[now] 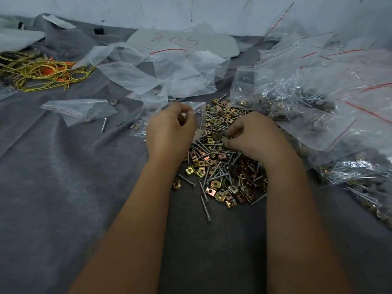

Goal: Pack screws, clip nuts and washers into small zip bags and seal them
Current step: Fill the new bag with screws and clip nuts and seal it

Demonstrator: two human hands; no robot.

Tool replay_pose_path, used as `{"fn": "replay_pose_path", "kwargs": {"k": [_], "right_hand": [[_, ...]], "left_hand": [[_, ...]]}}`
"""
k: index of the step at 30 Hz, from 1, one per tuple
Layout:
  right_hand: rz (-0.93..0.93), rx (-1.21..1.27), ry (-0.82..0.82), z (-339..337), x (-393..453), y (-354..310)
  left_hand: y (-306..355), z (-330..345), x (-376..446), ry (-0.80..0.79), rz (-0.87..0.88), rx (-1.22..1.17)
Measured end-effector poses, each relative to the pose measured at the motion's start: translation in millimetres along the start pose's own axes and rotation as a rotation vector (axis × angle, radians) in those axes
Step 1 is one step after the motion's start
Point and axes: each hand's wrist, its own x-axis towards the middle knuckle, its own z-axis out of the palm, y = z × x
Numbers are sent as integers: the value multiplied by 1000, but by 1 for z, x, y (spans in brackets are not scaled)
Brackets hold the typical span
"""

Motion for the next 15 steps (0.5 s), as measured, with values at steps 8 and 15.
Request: {"fn": "replay_pose_path", "kwargs": {"k": [8,15], "right_hand": [[-54,231,209,8,4,2],[-228,387,206,22,6,-20]], "left_hand": [[0,0,0,-14,2,-4],[2,1,-2,-14,23,-7]]}}
